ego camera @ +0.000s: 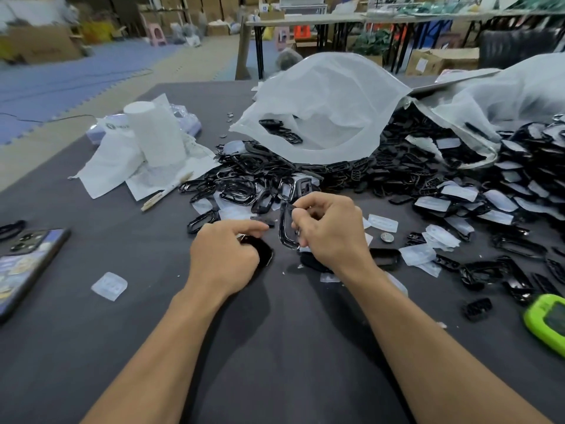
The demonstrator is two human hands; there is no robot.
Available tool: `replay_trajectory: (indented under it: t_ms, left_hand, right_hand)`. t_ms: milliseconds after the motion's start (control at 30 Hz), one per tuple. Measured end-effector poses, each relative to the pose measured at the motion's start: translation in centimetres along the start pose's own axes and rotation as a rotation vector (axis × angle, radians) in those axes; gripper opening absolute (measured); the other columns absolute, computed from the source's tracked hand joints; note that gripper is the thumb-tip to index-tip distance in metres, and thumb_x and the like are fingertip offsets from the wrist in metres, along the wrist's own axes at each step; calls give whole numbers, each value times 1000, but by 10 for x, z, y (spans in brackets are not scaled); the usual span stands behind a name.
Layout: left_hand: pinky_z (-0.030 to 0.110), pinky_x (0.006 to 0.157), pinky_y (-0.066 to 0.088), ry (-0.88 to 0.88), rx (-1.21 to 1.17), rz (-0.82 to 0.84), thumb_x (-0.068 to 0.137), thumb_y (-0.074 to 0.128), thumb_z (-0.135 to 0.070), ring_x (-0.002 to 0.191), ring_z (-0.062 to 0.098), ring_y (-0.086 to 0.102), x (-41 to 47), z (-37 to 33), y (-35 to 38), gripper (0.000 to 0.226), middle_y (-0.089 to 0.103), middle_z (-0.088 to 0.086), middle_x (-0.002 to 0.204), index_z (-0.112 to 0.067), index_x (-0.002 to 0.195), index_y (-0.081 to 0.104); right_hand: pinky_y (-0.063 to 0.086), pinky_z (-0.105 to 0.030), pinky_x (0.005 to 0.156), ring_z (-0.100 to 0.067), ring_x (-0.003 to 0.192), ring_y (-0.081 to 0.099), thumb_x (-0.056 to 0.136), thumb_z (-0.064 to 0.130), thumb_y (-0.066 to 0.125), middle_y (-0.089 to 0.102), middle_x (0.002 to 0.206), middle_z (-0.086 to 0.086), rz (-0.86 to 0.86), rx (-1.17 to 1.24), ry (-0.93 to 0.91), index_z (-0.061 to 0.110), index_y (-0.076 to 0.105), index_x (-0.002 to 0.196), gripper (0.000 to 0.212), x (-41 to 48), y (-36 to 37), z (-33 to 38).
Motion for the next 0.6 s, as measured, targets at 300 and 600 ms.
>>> replay_trajectory:
  t_ms: [300, 600]
  left_hand:
    - [21, 97, 25, 128, 278, -122, 63, 46, -21, 94, 3, 40, 2, 3, -2, 54, 77, -5, 106, -38, 99, 82]
    - [17, 69, 56, -32, -489, -50, 89, 73, -9, 74, -1, 73, 6, -6, 7, 36, 78, -19, 80, -44, 94, 78]
  right_hand:
    - [51, -16, 53, -5, 43, 62, 87, 14, 69, 66, 49, 4, 41, -35, 32, 21, 73, 69, 20, -1, 5, 0]
    - [56, -27, 60, -13, 57, 70, 91, 14, 70, 73, 62, -1, 1, 167, 50, 20, 78, 75, 19, 4, 17, 7]
Point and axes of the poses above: each hand's wrist, its own x-axis towards the middle knuckle, its own y-axis out of the palm, z = x × y, the point moved 2 cm from there along x, towards the middle knuckle
